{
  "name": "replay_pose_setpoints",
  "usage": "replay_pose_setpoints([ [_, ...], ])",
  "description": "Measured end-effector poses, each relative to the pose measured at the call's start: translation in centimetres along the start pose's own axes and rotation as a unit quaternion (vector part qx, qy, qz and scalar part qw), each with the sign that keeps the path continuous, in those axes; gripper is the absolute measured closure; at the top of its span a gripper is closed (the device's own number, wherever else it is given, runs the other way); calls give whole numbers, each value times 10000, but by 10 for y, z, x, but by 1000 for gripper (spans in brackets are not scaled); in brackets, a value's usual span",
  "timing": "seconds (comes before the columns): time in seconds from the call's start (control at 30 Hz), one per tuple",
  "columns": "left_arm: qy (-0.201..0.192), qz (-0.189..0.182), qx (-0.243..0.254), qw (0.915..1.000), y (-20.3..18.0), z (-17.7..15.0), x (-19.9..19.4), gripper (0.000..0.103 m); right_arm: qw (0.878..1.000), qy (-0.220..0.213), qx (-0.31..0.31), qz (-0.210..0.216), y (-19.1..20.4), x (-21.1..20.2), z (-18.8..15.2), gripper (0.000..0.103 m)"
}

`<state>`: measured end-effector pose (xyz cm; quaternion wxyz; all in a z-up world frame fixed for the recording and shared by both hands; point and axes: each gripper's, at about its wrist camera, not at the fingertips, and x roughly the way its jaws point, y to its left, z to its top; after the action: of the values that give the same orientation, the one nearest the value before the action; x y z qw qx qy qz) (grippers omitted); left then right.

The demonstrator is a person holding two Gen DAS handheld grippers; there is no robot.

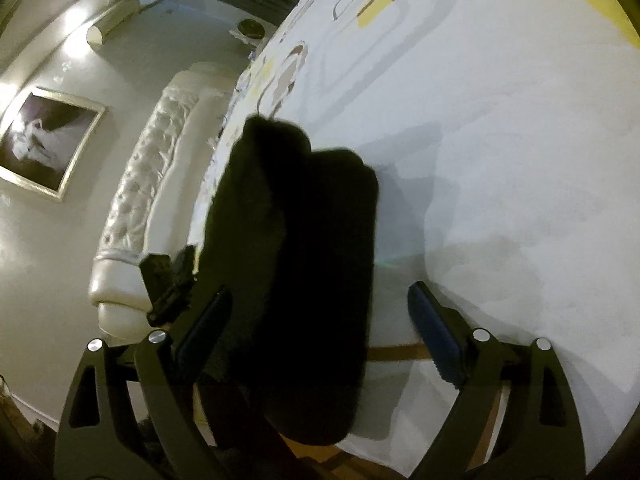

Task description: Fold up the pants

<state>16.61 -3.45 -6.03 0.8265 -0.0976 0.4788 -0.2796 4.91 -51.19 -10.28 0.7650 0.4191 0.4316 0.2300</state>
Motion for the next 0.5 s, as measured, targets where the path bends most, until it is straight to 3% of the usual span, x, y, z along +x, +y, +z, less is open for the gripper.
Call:
replay_pose_setpoints([
  [0.2, 31, -729, -336, 9968, 18, -3, -10, 18, 9988, -281, 266, 307, -15, -18, 6, 13],
  [0.37, 399, -1732, -359, 9834, 18, 0, -5, 18, 9987, -314, 258, 319, -19, -24, 9, 13],
  [0.5, 711, -1825, -297, 9802, 16, 3, 4, 18, 9995, 73, 2, 304, -16, -12, 9, 13],
])
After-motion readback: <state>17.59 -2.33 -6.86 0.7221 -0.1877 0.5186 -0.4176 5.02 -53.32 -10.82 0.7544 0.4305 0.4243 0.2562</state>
